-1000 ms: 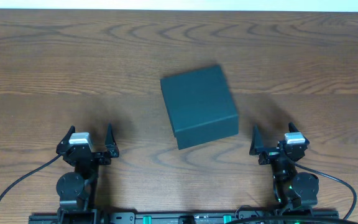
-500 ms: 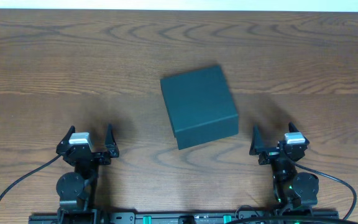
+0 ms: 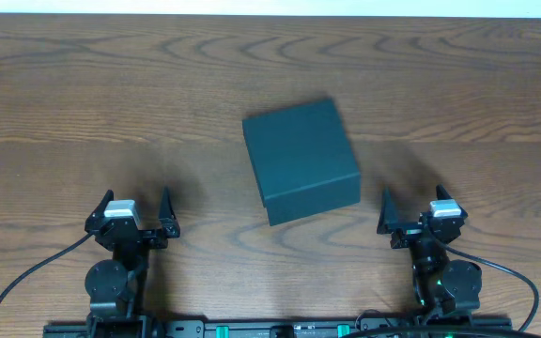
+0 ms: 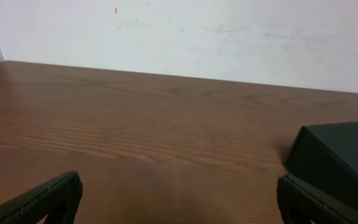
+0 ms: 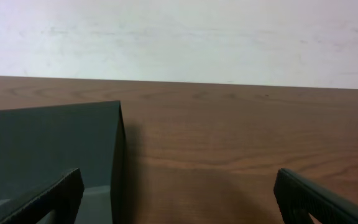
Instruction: Pack container
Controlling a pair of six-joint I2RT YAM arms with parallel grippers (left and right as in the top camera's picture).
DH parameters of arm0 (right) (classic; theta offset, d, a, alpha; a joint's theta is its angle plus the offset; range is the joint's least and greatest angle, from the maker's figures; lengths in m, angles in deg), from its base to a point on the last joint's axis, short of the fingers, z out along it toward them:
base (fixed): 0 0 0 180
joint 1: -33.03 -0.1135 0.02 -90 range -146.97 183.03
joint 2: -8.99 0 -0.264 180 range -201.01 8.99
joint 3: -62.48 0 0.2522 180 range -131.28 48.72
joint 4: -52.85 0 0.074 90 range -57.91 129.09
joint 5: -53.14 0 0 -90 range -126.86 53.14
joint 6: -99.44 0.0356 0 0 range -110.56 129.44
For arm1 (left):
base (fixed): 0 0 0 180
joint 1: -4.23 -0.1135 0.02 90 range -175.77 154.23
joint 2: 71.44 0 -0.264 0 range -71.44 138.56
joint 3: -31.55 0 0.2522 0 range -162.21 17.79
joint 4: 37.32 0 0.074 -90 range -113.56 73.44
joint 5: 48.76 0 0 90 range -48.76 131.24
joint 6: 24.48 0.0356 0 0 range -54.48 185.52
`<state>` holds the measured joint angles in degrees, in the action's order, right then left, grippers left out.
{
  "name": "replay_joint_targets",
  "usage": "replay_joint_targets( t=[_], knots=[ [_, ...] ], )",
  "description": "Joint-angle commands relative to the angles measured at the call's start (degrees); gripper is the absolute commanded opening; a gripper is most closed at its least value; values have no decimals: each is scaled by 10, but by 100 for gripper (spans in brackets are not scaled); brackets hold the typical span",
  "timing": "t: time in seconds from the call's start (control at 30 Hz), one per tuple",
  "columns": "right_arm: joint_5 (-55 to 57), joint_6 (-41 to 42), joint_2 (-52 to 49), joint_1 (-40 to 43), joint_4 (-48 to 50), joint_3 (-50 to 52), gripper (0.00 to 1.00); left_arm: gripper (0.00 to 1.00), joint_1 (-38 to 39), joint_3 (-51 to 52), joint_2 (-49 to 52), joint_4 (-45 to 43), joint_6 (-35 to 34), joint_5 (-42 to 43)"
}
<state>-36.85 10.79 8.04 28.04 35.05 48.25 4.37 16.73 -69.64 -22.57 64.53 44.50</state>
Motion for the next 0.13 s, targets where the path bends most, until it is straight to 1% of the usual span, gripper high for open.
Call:
replay_joint_targets(
  t=[0.0,0.1],
  knots=[
    [6,10,6,9,-2,2,99,99,3,8,-5,2,12,8],
    [6,10,6,9,-2,2,99,99,3,8,-5,2,12,8]
  ],
)
